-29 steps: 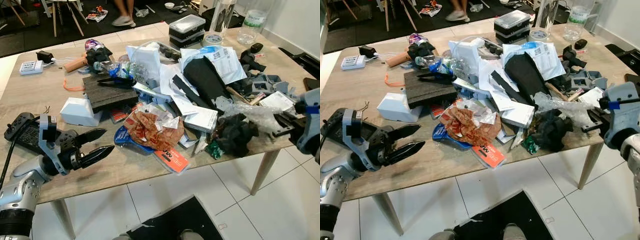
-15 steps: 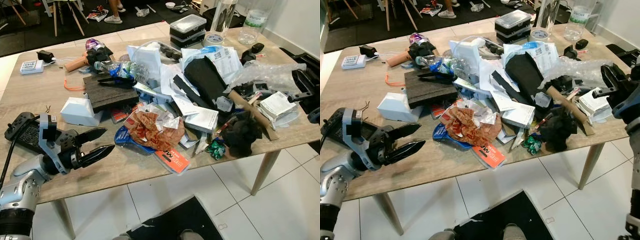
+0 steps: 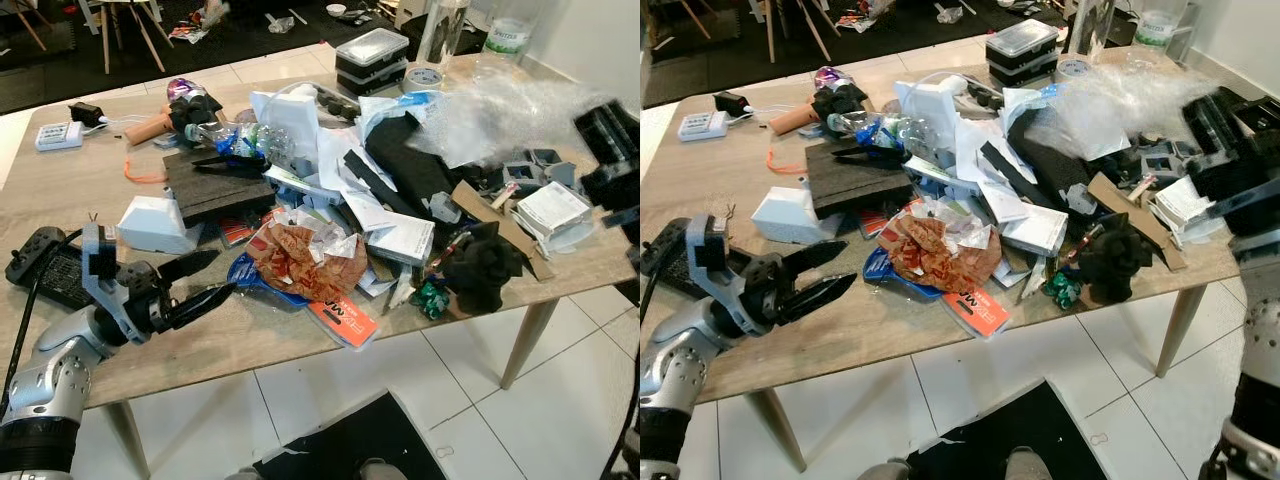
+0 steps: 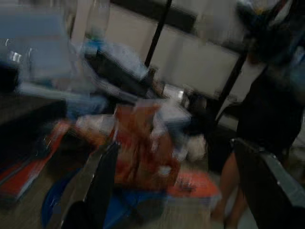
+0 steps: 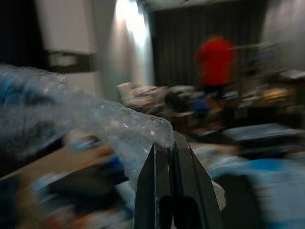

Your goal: Picking trash to rubbish bin

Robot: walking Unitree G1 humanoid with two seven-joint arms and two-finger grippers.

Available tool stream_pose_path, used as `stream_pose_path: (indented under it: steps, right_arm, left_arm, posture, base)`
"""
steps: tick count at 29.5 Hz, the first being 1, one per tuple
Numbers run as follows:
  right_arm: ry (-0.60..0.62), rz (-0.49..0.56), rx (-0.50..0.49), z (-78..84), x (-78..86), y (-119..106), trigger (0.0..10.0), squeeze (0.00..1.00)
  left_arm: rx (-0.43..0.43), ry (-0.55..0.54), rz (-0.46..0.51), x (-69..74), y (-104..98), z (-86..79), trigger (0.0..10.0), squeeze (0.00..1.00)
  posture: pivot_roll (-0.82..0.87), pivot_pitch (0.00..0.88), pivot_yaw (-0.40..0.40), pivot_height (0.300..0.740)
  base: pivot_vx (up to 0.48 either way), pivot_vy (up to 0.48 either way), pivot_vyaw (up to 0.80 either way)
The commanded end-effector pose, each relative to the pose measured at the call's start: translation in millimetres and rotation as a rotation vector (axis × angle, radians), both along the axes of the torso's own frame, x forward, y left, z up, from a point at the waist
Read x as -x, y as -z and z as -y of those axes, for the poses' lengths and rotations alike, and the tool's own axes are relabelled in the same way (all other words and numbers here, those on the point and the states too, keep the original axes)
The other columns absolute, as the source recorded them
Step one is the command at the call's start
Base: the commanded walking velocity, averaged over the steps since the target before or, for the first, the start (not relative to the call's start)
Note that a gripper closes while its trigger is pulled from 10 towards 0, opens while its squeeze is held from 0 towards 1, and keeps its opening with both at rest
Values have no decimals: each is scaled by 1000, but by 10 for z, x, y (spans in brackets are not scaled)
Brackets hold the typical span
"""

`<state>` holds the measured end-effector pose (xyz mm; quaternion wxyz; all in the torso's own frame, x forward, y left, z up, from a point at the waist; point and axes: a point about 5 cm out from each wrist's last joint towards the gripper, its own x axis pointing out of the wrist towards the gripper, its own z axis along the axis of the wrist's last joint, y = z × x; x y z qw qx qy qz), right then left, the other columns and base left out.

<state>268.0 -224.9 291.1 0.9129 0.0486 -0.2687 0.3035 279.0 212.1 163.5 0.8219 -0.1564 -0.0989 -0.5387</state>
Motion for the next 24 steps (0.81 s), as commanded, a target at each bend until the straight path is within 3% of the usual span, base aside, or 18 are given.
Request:
stream_pose_path:
  steps: [1, 4, 11, 24]
  right_arm:
    - [-61, -5, 10, -106, 33, 19, 10000, 0]
    - [-109, -18, -17, -206, 23, 32, 10000, 0]
    - [-148, -59, -7, -352, -37, 94, 10000, 0]
    - [-70, -103, -28, -264, -140, 177, 10000, 0]
  left_arm:
    - [37, -1, 20, 6, -71, 4, 10000, 0]
    - [97, -2, 51, 9, -165, -3, 10000, 0]
    - [132, -42, 35, 24, -155, 2, 10000, 0]
    - [116, -89, -6, 25, -106, -81, 10000, 0]
  posture:
    - [-83, 145, 35, 740]
    - [-70, 138, 37, 740]
    - [-67, 136, 25, 740]
    - [-70, 137, 19, 740]
  base:
    - [0, 0, 0]
    - [0, 0, 0]
    - [0, 0, 0]
    - [-59, 0, 0]
